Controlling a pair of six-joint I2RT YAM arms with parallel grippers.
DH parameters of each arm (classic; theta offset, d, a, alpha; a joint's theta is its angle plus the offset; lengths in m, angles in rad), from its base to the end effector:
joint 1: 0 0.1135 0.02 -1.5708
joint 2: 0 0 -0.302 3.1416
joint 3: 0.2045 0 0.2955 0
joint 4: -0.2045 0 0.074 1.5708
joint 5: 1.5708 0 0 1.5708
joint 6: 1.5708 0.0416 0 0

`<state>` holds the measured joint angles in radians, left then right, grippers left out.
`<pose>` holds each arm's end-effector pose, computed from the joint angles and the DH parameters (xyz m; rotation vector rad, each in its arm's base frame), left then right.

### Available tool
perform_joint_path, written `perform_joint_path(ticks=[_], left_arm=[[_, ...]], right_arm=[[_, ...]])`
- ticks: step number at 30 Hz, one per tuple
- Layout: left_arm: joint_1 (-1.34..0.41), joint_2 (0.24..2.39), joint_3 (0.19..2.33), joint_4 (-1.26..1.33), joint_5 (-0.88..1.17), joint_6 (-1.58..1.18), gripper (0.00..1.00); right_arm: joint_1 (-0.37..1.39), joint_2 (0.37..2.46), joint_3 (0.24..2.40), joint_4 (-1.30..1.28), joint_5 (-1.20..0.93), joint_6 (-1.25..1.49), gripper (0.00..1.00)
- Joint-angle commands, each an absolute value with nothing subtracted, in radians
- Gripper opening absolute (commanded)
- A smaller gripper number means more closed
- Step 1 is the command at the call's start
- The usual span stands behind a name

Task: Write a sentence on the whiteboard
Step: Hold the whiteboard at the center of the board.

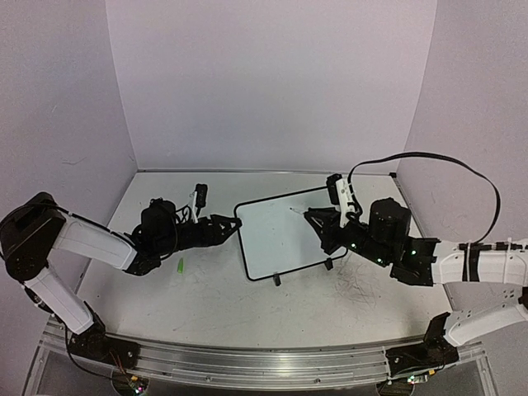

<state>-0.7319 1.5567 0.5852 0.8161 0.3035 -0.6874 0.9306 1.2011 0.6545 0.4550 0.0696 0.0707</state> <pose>0.2452 -0.2370 0.1928 0.2891 1.8831 -1.2722 0.1841 0.2423 0.2854 -0.6631 1.5763 0.6963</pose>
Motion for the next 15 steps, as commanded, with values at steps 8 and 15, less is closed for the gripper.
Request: perform_joint_path(ticks=[8, 15], left_arm=[[-0.728, 1.644, 0.643, 0.906, 0.313, -0.666, 0.51], [-0.722, 1.685, 0.657, 0.942, 0.357, -0.67, 0.32]], right_arm=[[0.974, 1.376, 0.856, 0.398, 0.028, 0.039, 0.0], [1.021, 1.497, 0.958, 0.388, 0.036, 0.024, 0.0]])
